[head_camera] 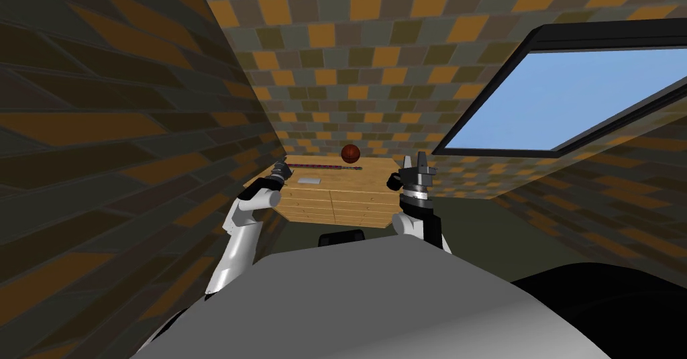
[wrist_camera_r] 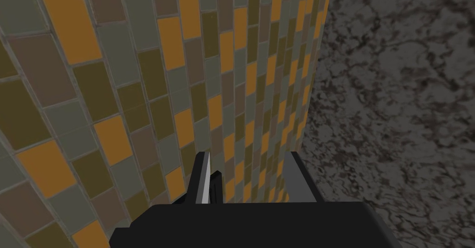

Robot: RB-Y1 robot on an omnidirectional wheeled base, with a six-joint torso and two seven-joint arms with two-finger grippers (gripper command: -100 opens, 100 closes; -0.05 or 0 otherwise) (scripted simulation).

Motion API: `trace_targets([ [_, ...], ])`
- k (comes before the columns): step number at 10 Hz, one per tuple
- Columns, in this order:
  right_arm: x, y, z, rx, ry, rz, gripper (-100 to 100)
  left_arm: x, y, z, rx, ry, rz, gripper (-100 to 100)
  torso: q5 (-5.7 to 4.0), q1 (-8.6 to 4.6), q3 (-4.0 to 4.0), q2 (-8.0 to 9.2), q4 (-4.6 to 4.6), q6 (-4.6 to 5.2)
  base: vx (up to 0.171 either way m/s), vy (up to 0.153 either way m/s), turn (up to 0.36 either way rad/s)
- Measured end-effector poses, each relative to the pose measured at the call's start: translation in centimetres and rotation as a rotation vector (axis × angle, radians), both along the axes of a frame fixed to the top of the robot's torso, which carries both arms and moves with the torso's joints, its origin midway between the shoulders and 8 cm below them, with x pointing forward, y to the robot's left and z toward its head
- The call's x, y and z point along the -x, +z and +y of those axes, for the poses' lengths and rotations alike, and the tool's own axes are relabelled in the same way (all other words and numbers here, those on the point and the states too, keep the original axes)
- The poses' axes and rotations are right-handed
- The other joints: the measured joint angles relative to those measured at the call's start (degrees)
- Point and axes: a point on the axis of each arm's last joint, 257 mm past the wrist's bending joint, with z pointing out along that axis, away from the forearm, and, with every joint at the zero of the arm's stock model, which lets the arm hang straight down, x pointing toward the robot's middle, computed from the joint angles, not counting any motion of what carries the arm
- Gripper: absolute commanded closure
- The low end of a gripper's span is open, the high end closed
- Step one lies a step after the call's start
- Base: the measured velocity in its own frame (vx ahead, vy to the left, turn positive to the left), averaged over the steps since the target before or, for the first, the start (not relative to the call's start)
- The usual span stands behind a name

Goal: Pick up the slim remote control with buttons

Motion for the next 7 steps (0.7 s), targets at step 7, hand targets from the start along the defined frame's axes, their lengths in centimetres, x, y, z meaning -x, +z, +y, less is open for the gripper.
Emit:
trace_targets([
  [7,0.0,0.0,0.0,0.0,0.0,0.0,0,-2.4,-3.1,0.9,0.041,0.008,0.171,-100,-0.02,-0.11,-0.02,-0.03,-0.01,0.01,-0.003,-0.039,0.015],
])
